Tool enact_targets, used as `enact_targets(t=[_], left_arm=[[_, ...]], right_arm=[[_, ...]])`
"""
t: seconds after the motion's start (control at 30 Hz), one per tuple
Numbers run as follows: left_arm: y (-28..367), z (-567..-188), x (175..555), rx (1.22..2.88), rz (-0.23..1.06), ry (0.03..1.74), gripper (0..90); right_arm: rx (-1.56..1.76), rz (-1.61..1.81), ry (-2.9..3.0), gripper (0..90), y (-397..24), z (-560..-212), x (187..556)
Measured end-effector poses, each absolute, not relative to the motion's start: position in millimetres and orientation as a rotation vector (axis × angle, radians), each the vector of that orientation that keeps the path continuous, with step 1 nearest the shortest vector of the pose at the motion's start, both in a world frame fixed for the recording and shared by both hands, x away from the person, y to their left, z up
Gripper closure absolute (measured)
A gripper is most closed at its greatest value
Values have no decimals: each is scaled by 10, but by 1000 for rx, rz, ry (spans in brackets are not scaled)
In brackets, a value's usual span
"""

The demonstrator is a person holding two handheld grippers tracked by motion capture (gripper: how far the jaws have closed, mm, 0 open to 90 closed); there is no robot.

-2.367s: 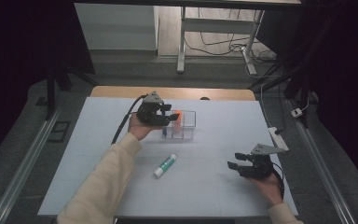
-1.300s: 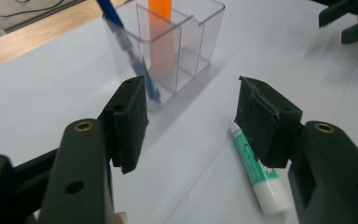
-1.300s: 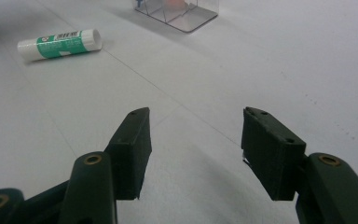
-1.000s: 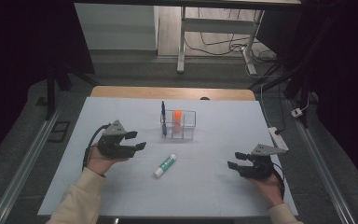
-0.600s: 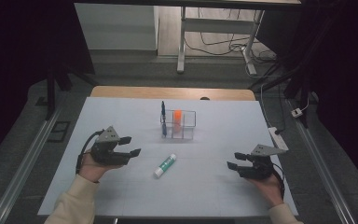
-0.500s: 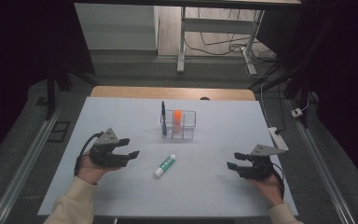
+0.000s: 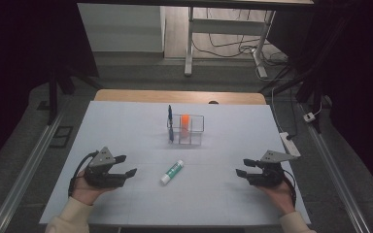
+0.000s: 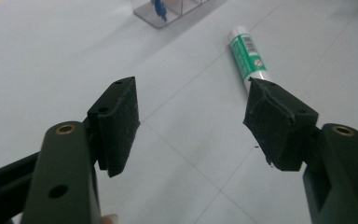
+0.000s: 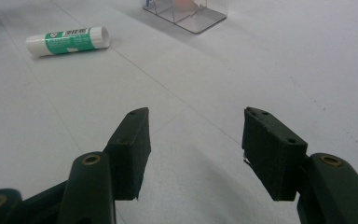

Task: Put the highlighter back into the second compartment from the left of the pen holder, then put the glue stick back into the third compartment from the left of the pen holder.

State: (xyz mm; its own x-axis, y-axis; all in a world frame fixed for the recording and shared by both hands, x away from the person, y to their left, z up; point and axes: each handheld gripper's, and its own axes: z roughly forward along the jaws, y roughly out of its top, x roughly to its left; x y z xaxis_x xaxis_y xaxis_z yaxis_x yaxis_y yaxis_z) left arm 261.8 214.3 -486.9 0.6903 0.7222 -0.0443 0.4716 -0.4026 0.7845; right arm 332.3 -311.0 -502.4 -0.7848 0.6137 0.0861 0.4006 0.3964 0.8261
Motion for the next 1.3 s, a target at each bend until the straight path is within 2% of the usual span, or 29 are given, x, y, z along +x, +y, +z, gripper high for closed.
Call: enact_targets(t=[0.47,1.3], left_arm=[[2029,-4928,2640,2159,336,911,316],[1386,-4877,2855,2255,276,852,290]], right_arm=[[883,1322,2430,415,-3096,-5030,3326],[884,1322,2430,415,-3096,-5033,3330]])
